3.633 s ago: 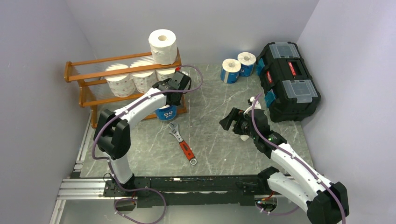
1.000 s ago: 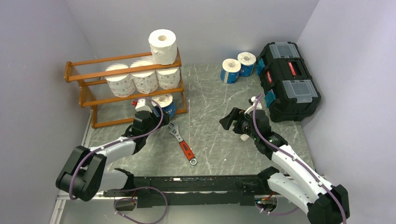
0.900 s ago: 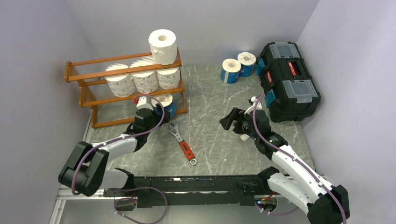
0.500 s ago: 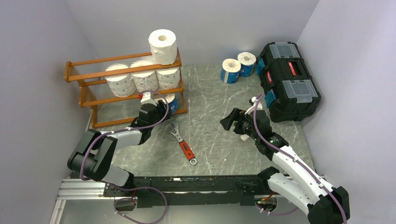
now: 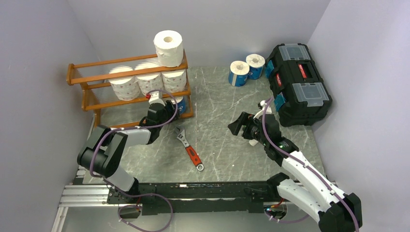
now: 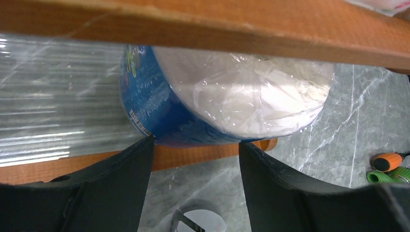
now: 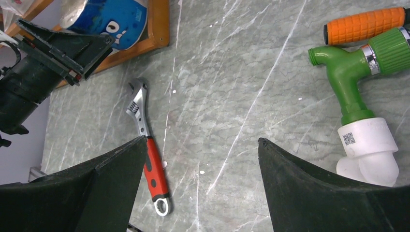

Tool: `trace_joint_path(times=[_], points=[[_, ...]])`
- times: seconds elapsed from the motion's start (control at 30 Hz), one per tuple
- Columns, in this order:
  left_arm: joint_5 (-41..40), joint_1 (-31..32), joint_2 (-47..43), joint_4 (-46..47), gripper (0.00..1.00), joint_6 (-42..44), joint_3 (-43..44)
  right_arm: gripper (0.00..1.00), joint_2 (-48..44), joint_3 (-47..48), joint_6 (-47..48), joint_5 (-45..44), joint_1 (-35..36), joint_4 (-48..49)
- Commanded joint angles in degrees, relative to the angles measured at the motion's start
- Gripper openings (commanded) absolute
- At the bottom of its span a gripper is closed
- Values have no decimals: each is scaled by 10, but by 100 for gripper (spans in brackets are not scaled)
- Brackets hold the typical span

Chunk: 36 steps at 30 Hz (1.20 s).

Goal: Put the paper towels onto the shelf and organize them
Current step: Place the paper towel on the shelf.

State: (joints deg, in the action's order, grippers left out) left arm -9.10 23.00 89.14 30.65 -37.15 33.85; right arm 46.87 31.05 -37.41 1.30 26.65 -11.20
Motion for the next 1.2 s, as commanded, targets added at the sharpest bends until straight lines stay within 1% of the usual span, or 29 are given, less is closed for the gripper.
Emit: trace_joint_path(times=[0.0, 0.73, 1.0, 1.17], points=[[-2, -2, 18, 29, 69, -5, 32, 87, -4, -3, 7, -7, -3, 4], [26, -2, 82, 33, 68, -15, 80, 87, 7, -4, 8, -9, -2, 3], [45, -1, 91, 46, 68, -20, 82, 87, 12, -3, 8, -10, -2, 4], [48, -1, 80, 54, 68, -21, 69, 87, 16, -1, 7, -10, -2, 6]])
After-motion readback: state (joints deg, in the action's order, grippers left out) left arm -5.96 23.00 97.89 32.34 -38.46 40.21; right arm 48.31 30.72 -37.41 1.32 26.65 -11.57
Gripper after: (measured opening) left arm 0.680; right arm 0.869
